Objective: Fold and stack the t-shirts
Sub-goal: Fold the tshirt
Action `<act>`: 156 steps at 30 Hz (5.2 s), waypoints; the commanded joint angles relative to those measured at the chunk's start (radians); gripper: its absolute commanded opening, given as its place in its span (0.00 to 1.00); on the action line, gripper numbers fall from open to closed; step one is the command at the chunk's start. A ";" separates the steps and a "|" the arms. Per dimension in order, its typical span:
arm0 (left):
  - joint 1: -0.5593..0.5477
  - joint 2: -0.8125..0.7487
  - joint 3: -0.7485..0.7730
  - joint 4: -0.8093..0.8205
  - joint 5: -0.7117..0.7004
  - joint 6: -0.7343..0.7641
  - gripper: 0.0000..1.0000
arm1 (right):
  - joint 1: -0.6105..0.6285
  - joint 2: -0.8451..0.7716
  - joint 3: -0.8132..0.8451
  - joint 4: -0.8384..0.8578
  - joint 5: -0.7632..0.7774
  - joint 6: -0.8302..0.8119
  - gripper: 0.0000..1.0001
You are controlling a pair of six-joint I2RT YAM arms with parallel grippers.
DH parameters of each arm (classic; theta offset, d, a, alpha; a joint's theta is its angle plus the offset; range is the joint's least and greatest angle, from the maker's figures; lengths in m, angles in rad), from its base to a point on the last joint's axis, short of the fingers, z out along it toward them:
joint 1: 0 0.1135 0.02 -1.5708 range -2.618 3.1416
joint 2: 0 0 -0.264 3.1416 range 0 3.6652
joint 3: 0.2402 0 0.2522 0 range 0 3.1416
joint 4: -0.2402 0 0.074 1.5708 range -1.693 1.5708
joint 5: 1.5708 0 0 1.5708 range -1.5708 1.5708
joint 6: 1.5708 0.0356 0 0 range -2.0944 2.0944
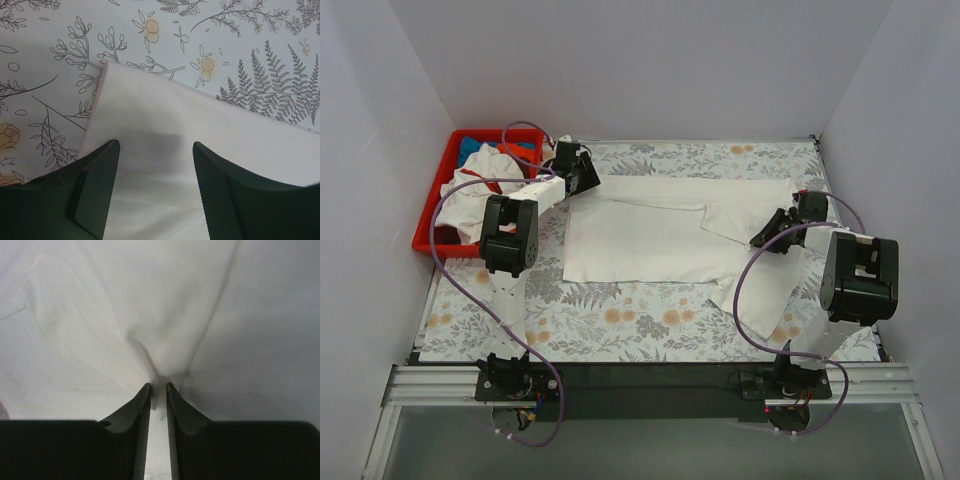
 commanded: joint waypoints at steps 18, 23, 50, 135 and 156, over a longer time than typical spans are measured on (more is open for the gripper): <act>-0.001 0.008 -0.014 -0.043 -0.036 0.028 0.60 | -0.029 -0.061 0.011 -0.075 0.036 -0.016 0.25; -0.001 0.013 -0.014 -0.043 -0.030 0.024 0.60 | -0.015 -0.050 0.010 -0.054 0.038 0.001 0.26; -0.006 0.020 -0.012 -0.046 -0.050 0.034 0.60 | -0.002 -0.072 0.048 -0.127 0.188 -0.051 0.01; -0.113 -1.049 -1.072 -0.491 -0.216 -0.444 0.00 | 0.312 -0.521 -0.130 -0.307 0.424 -0.254 0.50; -0.110 -1.043 -1.026 -0.472 -0.284 -0.342 0.00 | -0.105 -0.385 -0.140 -0.353 0.325 -0.120 0.49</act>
